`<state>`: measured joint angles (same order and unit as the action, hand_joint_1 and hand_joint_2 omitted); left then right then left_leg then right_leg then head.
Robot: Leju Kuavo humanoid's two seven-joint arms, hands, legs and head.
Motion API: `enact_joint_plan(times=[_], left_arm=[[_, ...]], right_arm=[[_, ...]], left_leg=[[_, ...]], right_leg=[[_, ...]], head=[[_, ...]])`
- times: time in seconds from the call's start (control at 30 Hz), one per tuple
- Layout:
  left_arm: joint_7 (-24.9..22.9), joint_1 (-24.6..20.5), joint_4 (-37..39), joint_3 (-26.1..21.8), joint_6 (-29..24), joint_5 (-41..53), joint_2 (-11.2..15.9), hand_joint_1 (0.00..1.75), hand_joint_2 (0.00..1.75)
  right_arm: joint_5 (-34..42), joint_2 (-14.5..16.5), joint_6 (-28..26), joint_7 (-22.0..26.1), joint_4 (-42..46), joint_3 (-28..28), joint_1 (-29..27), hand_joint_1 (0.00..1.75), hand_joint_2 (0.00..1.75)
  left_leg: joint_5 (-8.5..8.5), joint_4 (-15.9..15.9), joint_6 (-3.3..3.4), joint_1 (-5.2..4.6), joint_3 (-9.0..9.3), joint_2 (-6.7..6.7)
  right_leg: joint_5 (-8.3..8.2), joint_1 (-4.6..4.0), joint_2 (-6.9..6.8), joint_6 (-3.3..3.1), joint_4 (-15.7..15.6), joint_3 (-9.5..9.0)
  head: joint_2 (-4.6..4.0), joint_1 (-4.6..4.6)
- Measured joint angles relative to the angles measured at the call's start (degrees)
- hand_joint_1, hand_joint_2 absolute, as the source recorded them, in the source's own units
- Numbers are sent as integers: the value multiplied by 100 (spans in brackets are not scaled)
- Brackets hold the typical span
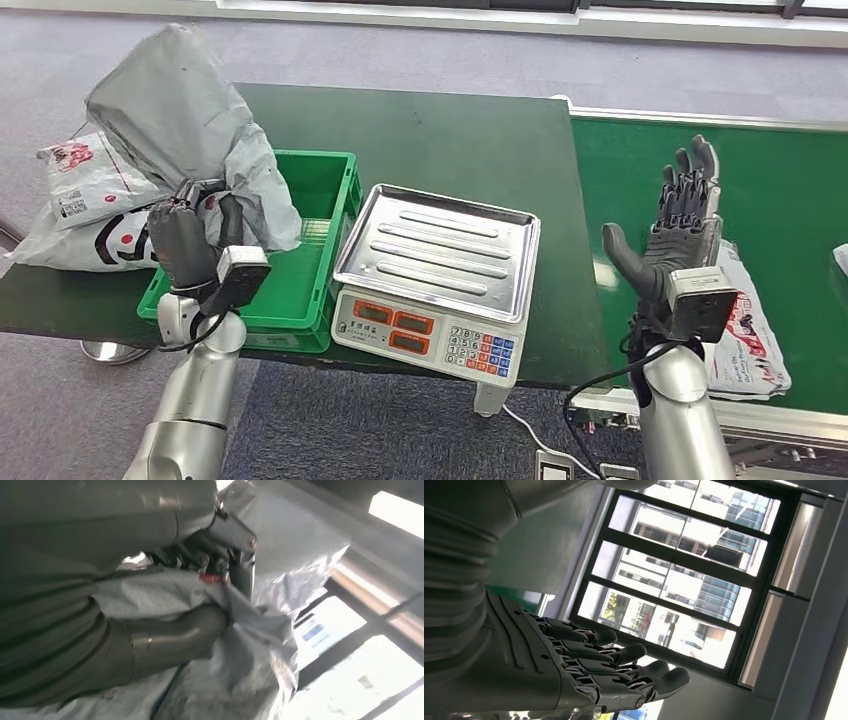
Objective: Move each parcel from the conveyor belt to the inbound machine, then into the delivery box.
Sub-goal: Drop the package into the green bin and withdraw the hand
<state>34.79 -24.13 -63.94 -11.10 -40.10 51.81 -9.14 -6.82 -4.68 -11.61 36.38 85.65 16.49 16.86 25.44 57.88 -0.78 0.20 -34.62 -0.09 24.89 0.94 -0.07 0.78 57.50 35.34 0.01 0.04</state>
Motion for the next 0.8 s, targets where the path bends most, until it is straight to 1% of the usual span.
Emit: enact_joint_plan(times=[0.1,0.17,0.2,0.27,0.4,0.6,0.67,0.8], left_arm=[[-1197,-51,747,-14,19,517,285,175,175],[-1877,-65,1235,-14,105,862,458,175,175],[-2134,-75,1449,-13,172,1001,528,175,175],[-2500,-120,1797,-1,285,1207,642,175,175],[-2794,-267,2224,50,425,1373,775,175,175],[-3477,-402,2552,158,1065,1662,901,175,175],[-3568,-426,2609,159,1141,1684,914,175,175],[-3599,-452,2680,161,1184,1706,937,173,175]], right_arm=[[-72,-23,94,-119,42,-20,-54,0,175],[-122,-33,178,-230,54,-28,-102,0,175],[-138,-38,225,-285,54,-31,-126,0,175],[-161,-44,306,-358,54,-51,-168,0,175],[-206,-47,377,-390,53,-90,-202,0,175],[-353,-45,474,-462,51,-114,-260,0,175],[-376,-45,483,-468,51,-116,-284,0,175],[-391,-45,487,-468,51,-118,-295,0,175]], left_leg=[[0,0,-1,0,4,10],[-1,0,-2,1,6,19],[-1,0,-2,1,7,20],[-1,-3,-2,0,13,14],[7,-10,0,-5,42,-6],[93,-27,0,-6,104,-4],[91,-32,0,-7,136,-2],[82,-46,6,-10,187,-3]], right_leg=[[-1,-1,9,-2,1,1],[-3,-3,19,-3,1,3],[-3,-3,21,-4,1,3],[0,0,14,-4,2,-5],[18,6,-9,-3,1,-44],[71,7,-11,2,0,-149],[70,7,-10,-9,1,-176],[74,6,-9,-35,1,-219]], head=[[0,-1],[-1,-1],[-1,-1],[-1,-1],[-1,0],[-1,-1],[-1,-1],[0,-1]])
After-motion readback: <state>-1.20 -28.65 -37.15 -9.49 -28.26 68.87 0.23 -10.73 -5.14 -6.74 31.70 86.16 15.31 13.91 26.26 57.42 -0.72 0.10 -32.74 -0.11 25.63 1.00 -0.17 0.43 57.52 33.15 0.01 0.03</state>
